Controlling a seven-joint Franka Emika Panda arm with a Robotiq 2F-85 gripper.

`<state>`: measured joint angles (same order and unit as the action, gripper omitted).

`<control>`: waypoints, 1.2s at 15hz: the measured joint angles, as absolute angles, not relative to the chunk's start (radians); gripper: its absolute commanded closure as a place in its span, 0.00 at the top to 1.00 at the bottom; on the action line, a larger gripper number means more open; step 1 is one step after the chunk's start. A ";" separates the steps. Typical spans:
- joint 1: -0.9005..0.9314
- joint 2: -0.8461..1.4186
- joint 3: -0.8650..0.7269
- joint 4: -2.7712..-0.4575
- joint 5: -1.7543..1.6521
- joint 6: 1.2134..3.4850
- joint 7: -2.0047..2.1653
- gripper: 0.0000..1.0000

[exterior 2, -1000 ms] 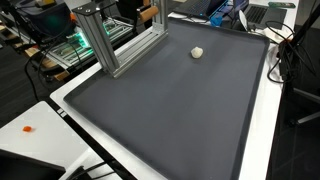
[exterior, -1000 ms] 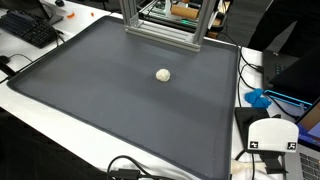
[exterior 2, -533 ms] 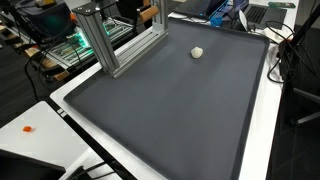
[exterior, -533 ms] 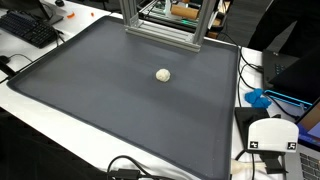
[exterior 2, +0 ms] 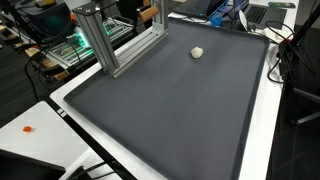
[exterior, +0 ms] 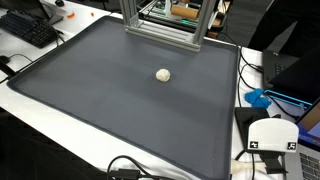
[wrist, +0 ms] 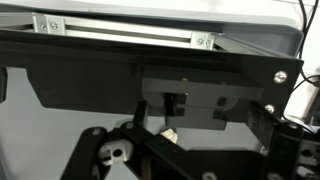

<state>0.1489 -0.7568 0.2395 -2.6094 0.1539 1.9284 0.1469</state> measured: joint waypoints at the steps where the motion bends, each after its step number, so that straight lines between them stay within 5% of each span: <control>1: 0.149 -0.755 0.240 -2.617 0.154 1.941 0.150 1.00; 9: 0.149 -0.741 0.240 -2.652 0.153 1.982 0.173 0.91; 14: 0.150 -0.738 0.241 -2.652 0.153 1.982 0.186 0.43; 18: 0.159 -0.738 0.244 -2.649 0.154 1.987 0.197 0.35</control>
